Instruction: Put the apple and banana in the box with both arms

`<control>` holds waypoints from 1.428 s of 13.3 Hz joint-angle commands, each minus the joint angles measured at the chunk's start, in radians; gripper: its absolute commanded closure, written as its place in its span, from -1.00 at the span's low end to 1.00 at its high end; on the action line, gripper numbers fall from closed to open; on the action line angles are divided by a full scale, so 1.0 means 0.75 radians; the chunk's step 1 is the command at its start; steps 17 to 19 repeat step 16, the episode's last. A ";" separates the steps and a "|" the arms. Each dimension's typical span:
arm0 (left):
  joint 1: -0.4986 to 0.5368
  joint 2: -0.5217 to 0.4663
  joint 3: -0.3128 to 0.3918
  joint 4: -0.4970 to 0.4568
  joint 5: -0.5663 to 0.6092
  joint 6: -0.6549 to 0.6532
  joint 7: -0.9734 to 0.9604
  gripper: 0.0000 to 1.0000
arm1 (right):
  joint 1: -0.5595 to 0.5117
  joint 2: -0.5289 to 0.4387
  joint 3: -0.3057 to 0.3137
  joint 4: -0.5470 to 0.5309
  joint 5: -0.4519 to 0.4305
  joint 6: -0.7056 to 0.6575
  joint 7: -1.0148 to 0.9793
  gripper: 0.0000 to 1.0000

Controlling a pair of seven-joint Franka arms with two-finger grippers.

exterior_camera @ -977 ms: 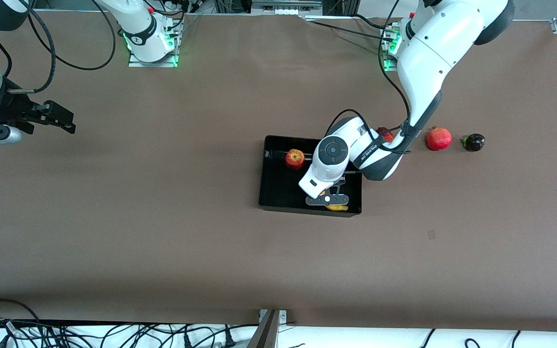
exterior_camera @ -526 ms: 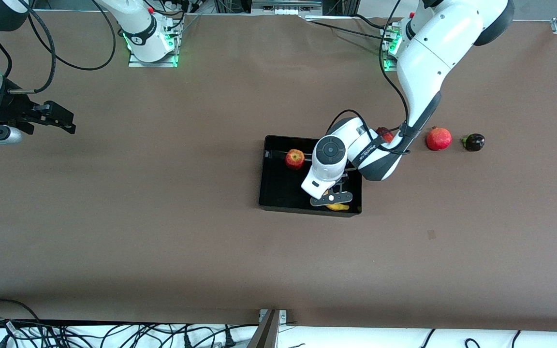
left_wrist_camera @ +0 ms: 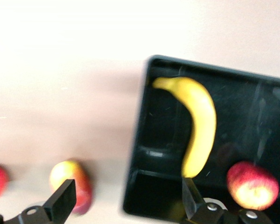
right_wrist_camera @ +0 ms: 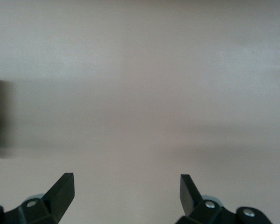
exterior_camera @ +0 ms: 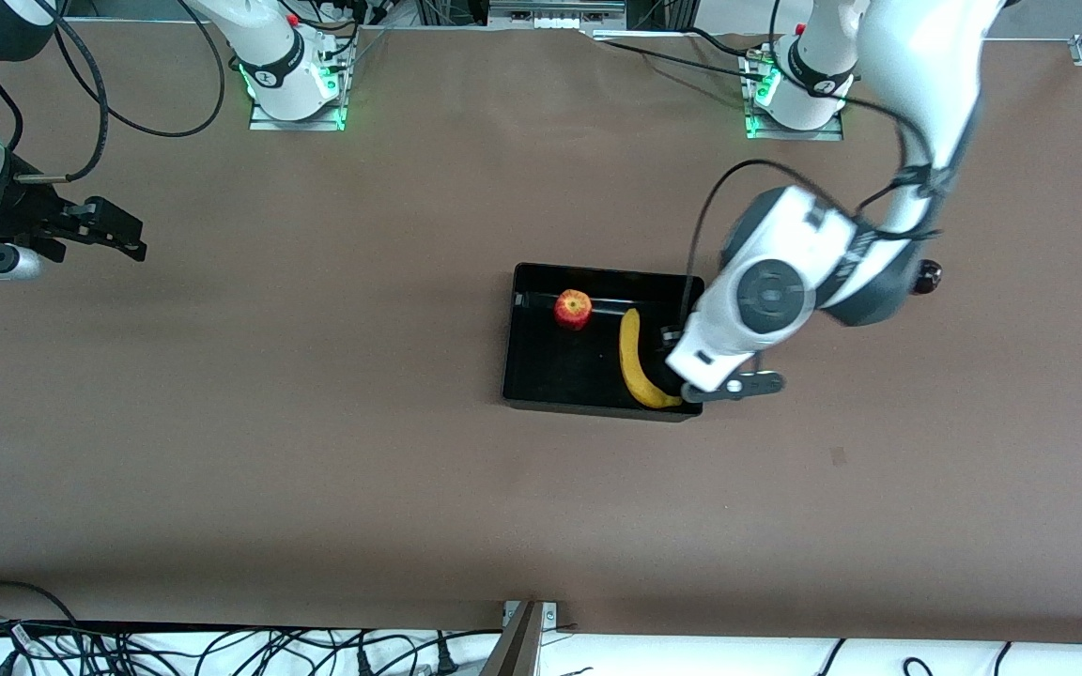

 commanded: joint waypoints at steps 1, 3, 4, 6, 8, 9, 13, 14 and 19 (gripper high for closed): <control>0.080 -0.151 0.086 -0.010 -0.102 -0.144 0.282 -1.00 | -0.005 0.009 0.004 0.023 0.000 -0.001 0.006 -1.00; 0.102 -0.264 0.168 -0.030 -0.114 -0.171 0.356 -1.00 | -0.005 0.009 0.006 0.023 0.000 -0.001 0.006 -1.00; 0.119 -0.313 0.208 -0.039 -0.114 -0.173 0.401 -1.00 | -0.005 0.009 0.004 0.023 0.000 -0.001 0.006 -1.00; 0.121 -0.393 0.321 -0.043 -0.114 -0.175 0.538 -1.00 | -0.005 0.009 0.004 0.023 0.000 -0.001 0.006 -1.00; 0.125 -0.469 0.413 -0.039 -0.114 -0.175 0.685 -1.00 | -0.005 0.009 0.004 0.023 0.000 -0.001 0.006 -1.00; 0.161 -0.497 0.428 -0.037 -0.114 -0.175 0.791 -1.00 | -0.005 0.009 0.004 0.023 0.000 -0.001 0.006 -1.00; 0.170 -0.628 0.503 -0.089 -0.092 -0.169 0.962 -1.00 | -0.005 0.009 0.004 0.023 0.000 -0.001 0.006 -1.00; 0.168 -0.663 0.503 -0.134 -0.092 -0.169 0.964 -1.00 | -0.005 0.009 0.004 0.023 0.000 -0.001 0.006 -1.00; 0.140 -0.708 0.516 -0.192 -0.092 -0.163 0.964 -1.00 | -0.005 0.009 0.006 0.023 0.000 -0.001 0.006 -1.00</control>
